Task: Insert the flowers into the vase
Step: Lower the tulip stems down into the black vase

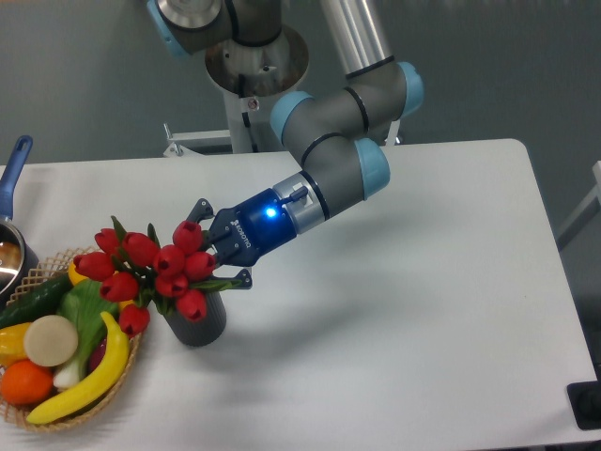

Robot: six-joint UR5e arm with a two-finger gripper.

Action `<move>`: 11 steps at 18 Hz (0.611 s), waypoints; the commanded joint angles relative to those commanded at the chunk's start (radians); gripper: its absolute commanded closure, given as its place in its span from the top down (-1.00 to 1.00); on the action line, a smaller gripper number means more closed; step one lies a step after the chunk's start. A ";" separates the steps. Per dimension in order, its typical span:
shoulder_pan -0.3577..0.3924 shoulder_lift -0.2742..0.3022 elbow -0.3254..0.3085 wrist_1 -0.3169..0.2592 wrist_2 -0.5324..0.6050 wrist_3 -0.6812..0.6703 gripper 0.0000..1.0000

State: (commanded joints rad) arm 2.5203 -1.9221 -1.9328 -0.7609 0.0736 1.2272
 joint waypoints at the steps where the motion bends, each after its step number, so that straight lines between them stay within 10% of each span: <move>1: 0.002 0.000 -0.008 0.000 0.000 0.006 -0.39; 11: 0.015 -0.012 -0.017 0.002 0.000 0.084 -0.32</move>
State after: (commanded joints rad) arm 2.5357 -1.9343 -1.9497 -0.7593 0.0736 1.3114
